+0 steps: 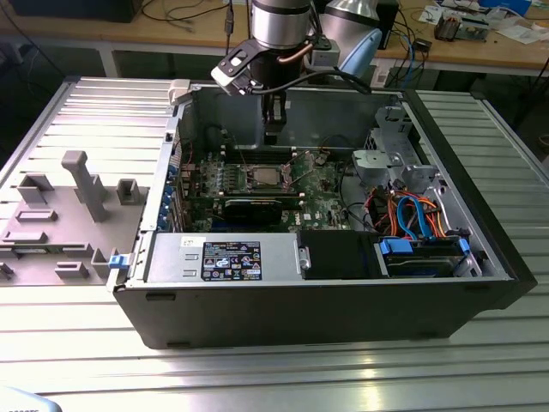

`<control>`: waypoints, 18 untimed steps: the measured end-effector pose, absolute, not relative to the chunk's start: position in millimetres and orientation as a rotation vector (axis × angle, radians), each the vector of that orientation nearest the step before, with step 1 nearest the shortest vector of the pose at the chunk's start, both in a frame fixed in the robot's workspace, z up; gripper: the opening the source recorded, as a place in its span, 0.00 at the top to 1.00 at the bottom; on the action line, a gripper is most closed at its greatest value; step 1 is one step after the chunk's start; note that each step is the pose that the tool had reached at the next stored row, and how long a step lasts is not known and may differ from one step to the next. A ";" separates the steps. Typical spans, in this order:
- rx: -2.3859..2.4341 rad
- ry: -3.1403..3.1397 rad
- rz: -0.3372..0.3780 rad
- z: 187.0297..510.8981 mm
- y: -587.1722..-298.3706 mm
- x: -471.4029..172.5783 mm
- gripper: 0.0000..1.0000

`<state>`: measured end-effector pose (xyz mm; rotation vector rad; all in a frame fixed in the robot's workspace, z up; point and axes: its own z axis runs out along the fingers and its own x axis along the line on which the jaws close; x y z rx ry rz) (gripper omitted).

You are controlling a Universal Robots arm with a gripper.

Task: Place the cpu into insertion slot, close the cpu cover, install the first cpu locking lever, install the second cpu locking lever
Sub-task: 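Install the second cpu locking lever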

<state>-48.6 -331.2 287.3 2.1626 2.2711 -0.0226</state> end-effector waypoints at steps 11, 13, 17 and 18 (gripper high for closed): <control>2.163 2.271 -0.023 287.4 -331.2 -43.5 0.89; 2.163 2.271 -0.023 287.4 -331.2 -40.5 0.89; 2.162 2.271 -0.023 287.4 -331.2 -35.4 0.89; 2.163 2.271 -0.023 287.4 -331.2 -33.7 0.89</control>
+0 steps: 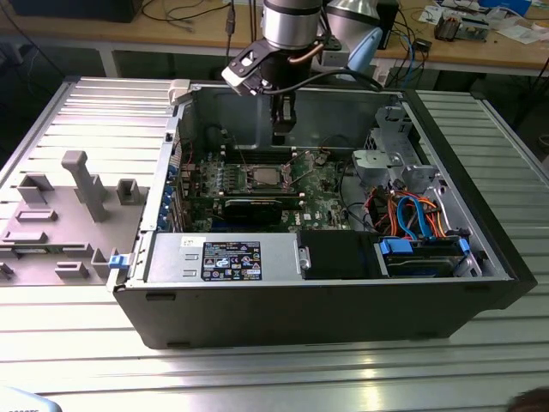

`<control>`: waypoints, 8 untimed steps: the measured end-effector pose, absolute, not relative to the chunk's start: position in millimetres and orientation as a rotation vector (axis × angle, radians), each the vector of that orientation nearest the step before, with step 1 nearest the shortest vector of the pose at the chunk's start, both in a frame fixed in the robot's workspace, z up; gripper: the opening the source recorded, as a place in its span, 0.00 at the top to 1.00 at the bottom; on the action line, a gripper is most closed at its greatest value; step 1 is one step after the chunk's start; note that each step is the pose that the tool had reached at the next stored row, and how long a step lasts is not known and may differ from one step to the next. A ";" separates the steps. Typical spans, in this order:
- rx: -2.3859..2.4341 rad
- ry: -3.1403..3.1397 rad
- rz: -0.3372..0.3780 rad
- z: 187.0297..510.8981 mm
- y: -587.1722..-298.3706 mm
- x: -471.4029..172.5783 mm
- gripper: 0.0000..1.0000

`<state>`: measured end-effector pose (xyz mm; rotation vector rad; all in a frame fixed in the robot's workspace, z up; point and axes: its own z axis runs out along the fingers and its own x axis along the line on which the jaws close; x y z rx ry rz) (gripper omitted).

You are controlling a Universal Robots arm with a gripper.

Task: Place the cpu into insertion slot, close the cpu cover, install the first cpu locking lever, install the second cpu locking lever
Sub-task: 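Install the second cpu locking lever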

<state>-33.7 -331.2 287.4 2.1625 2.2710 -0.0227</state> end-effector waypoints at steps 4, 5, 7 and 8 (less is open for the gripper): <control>2.163 2.271 -0.023 287.4 -331.2 -28.8 0.89; 2.163 2.271 -0.023 287.4 -331.2 -27.7 0.89; 2.163 2.271 -0.023 287.4 -331.2 -25.8 0.89; 2.163 2.271 -0.023 287.4 -331.2 -24.6 0.89</control>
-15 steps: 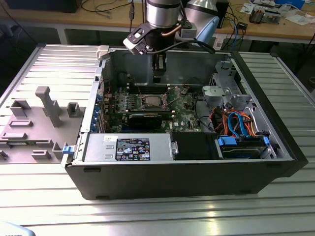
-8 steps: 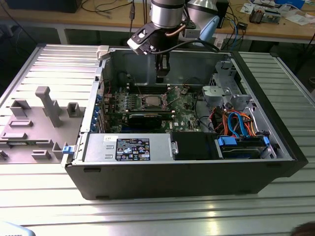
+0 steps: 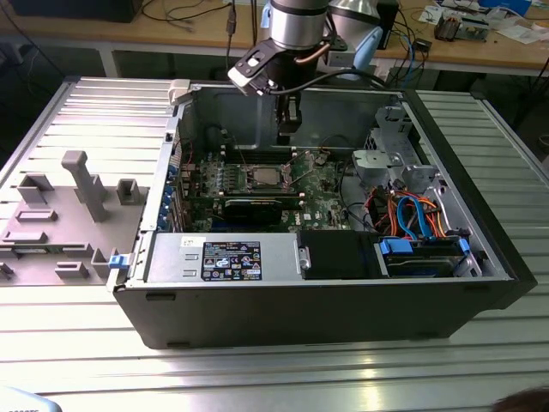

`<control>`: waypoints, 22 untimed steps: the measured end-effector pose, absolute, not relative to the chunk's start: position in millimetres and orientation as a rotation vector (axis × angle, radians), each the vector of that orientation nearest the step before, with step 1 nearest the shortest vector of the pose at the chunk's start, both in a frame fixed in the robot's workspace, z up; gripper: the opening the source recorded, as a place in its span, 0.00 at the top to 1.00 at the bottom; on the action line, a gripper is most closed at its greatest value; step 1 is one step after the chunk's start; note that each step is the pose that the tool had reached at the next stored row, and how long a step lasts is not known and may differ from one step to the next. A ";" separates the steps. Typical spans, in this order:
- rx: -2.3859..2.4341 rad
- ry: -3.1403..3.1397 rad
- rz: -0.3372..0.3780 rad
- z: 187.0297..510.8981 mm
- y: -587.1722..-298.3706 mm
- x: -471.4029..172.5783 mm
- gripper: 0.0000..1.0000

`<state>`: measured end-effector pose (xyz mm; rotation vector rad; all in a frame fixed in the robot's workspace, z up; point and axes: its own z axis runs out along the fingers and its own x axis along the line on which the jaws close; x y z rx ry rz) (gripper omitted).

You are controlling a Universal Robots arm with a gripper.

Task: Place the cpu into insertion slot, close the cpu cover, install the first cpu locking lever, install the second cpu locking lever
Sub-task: 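Install the second cpu locking lever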

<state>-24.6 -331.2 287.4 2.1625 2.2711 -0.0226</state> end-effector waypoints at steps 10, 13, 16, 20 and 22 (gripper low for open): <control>2.163 2.271 -0.023 287.4 -331.2 -17.6 0.89; 2.163 2.271 -0.023 287.4 -331.2 -16.4 0.89; 2.162 2.271 -0.023 287.4 -331.2 -15.4 0.89; 2.163 2.271 -0.023 287.4 -331.2 -14.1 0.89; 2.163 2.271 -0.023 287.4 -331.2 -13.2 0.89</control>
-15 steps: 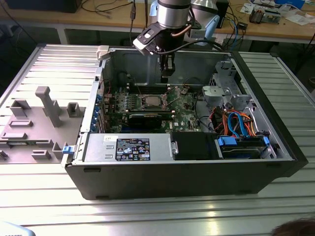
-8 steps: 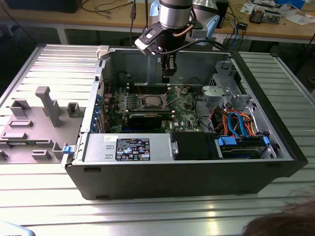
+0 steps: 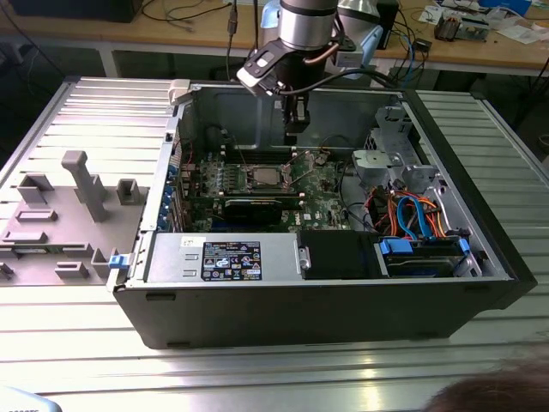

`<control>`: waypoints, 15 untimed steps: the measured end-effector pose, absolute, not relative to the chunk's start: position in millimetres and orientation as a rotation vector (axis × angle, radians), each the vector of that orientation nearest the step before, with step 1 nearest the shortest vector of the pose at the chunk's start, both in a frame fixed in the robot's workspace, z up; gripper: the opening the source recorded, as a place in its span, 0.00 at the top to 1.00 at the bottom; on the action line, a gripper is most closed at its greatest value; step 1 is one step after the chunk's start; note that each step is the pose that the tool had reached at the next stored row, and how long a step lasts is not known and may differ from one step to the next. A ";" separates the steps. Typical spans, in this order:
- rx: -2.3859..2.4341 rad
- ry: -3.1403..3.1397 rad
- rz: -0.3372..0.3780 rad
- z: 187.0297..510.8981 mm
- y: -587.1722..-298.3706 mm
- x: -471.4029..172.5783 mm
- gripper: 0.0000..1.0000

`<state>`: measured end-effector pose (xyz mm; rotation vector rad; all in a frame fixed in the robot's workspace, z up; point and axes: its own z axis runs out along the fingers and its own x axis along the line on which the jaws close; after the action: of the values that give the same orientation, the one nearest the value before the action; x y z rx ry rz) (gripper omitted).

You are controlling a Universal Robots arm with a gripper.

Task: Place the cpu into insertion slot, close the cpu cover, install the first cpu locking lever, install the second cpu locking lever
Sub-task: 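Install the second cpu locking lever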

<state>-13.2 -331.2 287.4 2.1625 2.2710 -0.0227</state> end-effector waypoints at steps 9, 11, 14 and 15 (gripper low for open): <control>2.163 2.271 -0.023 287.4 -331.2 -9.3 0.89; 2.163 2.271 -0.023 287.4 -331.2 -8.8 0.89; 2.162 2.271 -0.023 287.4 -331.2 -7.9 0.89; 2.163 2.271 -0.023 287.4 -331.2 -7.5 0.89</control>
<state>-7.5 -331.2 287.4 2.1626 2.2710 -0.0227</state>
